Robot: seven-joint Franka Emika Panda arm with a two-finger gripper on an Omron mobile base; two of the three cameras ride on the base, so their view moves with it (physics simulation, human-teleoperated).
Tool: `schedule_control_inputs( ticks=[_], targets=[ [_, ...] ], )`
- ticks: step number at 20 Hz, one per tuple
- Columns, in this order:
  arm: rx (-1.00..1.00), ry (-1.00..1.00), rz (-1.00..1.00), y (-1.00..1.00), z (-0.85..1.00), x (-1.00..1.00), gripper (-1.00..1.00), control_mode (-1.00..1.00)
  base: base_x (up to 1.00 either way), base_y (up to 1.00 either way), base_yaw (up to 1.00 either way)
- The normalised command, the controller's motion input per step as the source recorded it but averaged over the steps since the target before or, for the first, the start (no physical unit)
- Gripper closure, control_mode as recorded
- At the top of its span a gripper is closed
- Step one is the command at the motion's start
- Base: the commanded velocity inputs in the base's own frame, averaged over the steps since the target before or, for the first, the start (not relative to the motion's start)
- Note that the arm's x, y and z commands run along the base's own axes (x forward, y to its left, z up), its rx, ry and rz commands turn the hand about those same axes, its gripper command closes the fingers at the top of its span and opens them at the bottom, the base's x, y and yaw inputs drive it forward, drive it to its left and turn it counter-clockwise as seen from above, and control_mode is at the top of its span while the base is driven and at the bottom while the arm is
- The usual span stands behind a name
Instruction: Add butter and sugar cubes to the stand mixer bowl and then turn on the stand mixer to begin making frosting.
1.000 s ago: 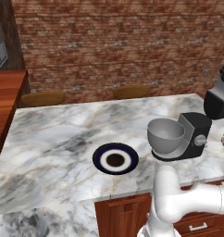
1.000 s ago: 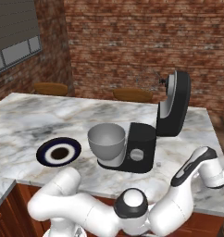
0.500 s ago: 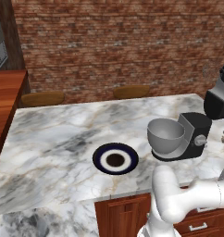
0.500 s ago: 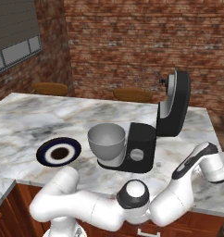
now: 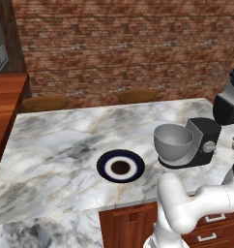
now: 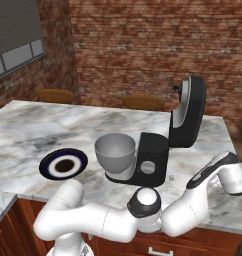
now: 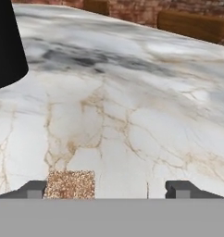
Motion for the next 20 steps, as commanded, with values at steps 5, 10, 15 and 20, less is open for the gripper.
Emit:
schedule_control_inputs(
  ticks=[5, 10, 15, 20],
  targets=[
    [-0.01, 0.00, 0.04, -0.01, -0.38, -0.06, 1.00, -1.00, 0.00, 0.00, 0.00],
    [0.00, -0.08, 0.02, -0.03, -0.42, -0.45, 1.00, -1.00, 0.00, 0.00, 0.00],
    [0.00, -0.15, -0.01, 0.08, -0.12, -0.68, 1.00, -1.00, 0.00, 0.00, 0.00],
    [-0.02, -0.07, -0.04, 0.29, 0.41, -0.74, 1.00, -1.00, 0.00, 0.00, 0.00]
  ],
)
